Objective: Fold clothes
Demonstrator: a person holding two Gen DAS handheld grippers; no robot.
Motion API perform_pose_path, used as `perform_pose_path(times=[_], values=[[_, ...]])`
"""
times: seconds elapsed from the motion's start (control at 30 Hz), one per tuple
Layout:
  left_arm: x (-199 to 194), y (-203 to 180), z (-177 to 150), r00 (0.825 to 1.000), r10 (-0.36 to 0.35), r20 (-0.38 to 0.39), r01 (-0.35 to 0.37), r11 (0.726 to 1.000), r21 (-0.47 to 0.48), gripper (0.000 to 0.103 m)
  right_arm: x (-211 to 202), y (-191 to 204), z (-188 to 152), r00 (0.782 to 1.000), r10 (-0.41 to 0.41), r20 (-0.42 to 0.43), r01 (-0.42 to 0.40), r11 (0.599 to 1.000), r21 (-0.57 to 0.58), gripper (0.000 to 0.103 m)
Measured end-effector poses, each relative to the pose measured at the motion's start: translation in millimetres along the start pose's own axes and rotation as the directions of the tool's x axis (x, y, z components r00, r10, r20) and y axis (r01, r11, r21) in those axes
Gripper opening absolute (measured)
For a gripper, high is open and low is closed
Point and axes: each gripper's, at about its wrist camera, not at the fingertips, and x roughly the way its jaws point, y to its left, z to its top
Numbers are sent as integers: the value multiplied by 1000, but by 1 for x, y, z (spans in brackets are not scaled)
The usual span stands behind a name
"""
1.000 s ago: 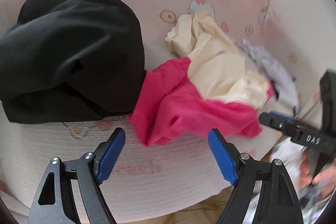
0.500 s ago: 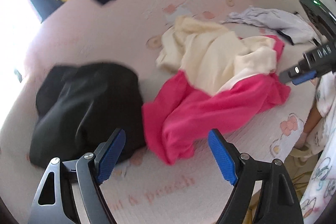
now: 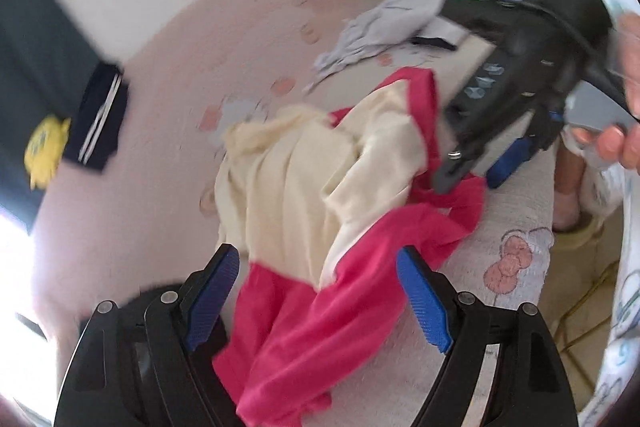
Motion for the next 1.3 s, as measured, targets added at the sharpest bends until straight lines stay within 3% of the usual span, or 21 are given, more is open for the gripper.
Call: perform_pose_path(times=[0.1,0.13,0.17,0.23,0.33,0.4,0.53,0.77,0.9,1.0,1.03,1.1,1.2,1.3], values=[[5,-12,4,1000,-28,-8,28,999,15,80,3,-8,2,998,54,21,-55,998,43,67],[6,-16,5,999,-38,-10,38,999,16,80,4,-8,2,999,49,22,-50,998,41,56],[7,-19,6,999,-43,-13,43,999,19,80,5,-8,2,999,37,22,-38,999,36,52],[10,-24,7,999,-40,-16,41,999,26,80,9,-8,1,1000,24,11,-24,999,28,19],[14,-32,9,999,-19,-30,20,998,57,80,14,-4,-2,998,54,-18,-54,998,13,9],[15,-37,9,999,-12,-31,15,995,95,80,10,5,-3,992,123,-9,-123,992,-16,9],[16,-39,10,999,-39,-23,41,993,113,80,-2,14,-7,983,183,17,-182,982,-49,9],[21,-54,29,994,-110,15,107,988,115,80,-8,2,-6,974,221,56,-222,975,17,9],[30,-81,31,997,-69,38,57,966,254,80,-21,-18,6,973,214,88,-220,973,66,9],[42,-93,33,994,-104,-23,107,955,276,80,-25,-28,14,983,149,104,-158,984,83,9],[46,-96,34,994,-103,-42,111,957,267,80,-26,-30,15,986,122,115,-132,988,85,11],[51,-99,37,991,-119,-66,131,963,234,80,-29,-34,18,982,141,129,-155,983,102,13],[55,-105,41,989,-122,-87,137,970,201,80,-25,-42,21,978,173,120,-191,969,154,38],[57,-109,47,985,-130,-111,147,976,161,64,-16,-45,22,983,158,90,-171,970,175,39]])
